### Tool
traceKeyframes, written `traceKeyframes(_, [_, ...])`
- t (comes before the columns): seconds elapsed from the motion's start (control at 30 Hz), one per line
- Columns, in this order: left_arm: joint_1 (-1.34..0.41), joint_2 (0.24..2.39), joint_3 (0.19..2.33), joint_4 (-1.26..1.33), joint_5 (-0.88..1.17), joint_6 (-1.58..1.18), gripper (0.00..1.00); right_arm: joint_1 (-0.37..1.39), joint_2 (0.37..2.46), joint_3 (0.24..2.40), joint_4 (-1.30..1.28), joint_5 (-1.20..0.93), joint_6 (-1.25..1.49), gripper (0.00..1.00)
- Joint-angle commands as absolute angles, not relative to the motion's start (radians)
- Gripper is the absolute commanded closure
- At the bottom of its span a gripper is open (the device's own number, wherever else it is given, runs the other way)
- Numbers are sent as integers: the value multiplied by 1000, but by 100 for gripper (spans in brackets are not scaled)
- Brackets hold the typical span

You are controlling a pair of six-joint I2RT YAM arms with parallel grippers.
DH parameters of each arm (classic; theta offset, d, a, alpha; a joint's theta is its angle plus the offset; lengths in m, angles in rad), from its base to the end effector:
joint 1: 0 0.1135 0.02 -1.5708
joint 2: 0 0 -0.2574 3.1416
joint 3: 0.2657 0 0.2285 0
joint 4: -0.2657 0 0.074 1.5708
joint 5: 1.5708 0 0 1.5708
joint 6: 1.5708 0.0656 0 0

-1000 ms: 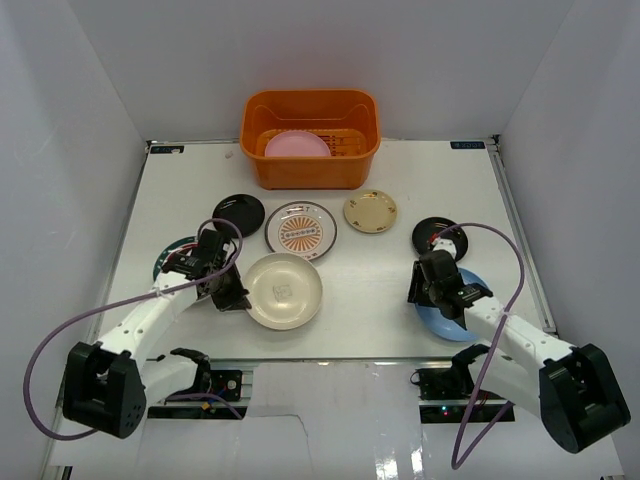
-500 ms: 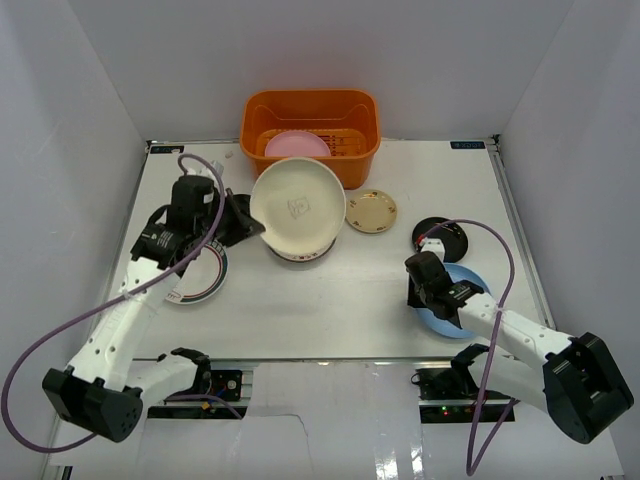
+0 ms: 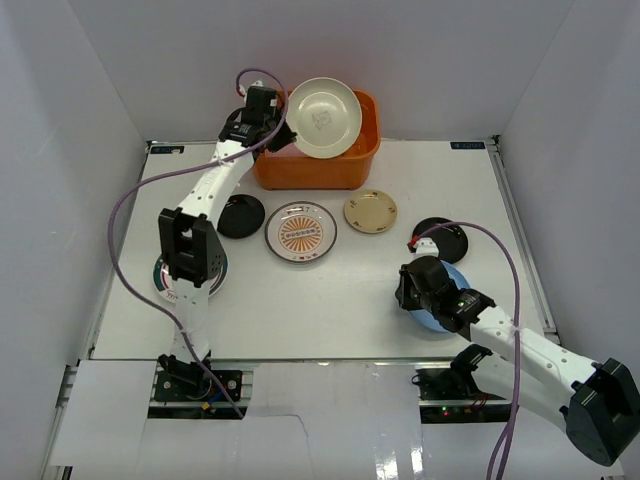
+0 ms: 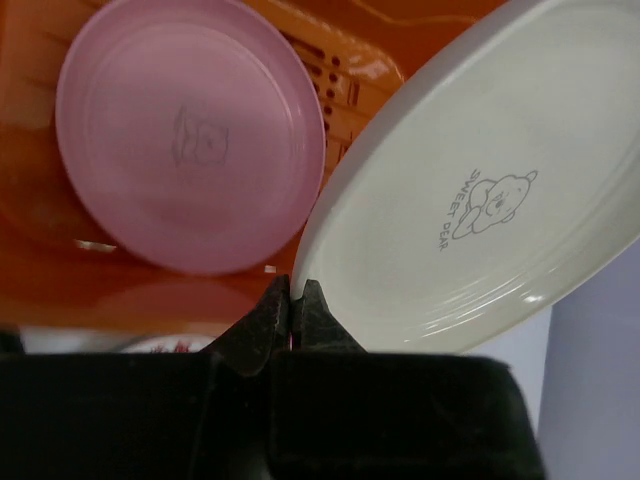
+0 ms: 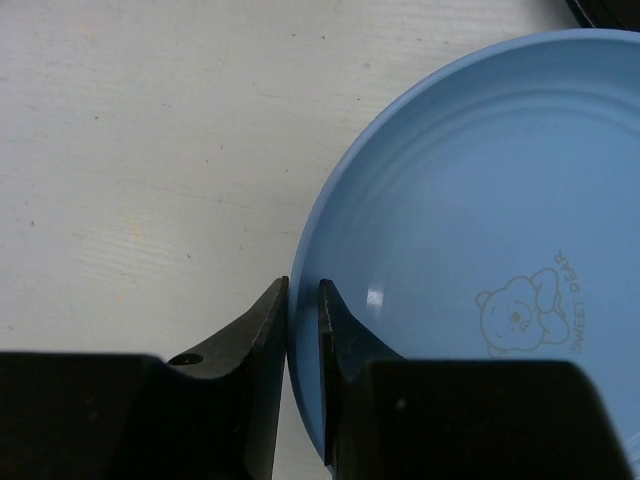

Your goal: Place the plates into the plastic bin on the countertop

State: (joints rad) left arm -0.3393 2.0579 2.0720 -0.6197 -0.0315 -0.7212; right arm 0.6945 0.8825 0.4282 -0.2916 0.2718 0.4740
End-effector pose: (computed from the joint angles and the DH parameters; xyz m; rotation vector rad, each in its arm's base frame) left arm 0.4485 -0.1561 0.3246 -0.4419 2.1888 -0.5613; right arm 0.1509 0.1028 0.1764 -0.1161 2.2977 0.2923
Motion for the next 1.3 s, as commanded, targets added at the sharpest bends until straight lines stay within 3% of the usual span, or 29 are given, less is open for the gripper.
traceKeyframes(0.0, [-321, 2229, 2334, -708, -97, -686, 100, 712, 856, 446, -288, 221, 447, 92])
traceKeyframes(0.03, [-316, 2271, 2453, -730, -97, -683, 100, 713, 853, 465, -304, 216, 440, 92])
traceKeyframes(0.1, [-290, 2334, 2488, -710, -83, -695, 100, 718, 845, 480, -310, 215, 420, 92])
traceKeyframes(0.23, [-253, 2342, 2379, -608, -40, -722, 100, 722, 856, 500, -336, 253, 397, 92])
traceKeyframes(0.53, [-250, 2434, 2385, -609, 69, -736, 99, 723, 870, 554, -342, 264, 362, 92])
traceKeyframes(0.7, [-247, 2404, 2338, -569, 89, -742, 67, 723, 857, 633, -370, 288, 334, 92])
traceKeyframes(0.93, [-238, 2343, 2316, -502, 169, -747, 45, 724, 919, 793, -353, 314, 292, 92])
traceKeyframes(1.07, [-238, 2248, 2321, -437, 248, -727, 22, 723, 1006, 943, -308, 308, 249, 92])
traceKeyframes(1.13, [-238, 2159, 2318, -416, 255, -704, 17, 723, 1046, 997, -264, 295, 204, 92])
traceKeyframes(1.23, [-239, 1975, 2225, -388, 233, -675, 9, 723, 1161, 1123, -212, 281, 120, 92])
traceKeyframes(1.27, [-239, 1913, 2095, -370, 229, -673, 9, 723, 1227, 1159, -200, 282, 100, 92])
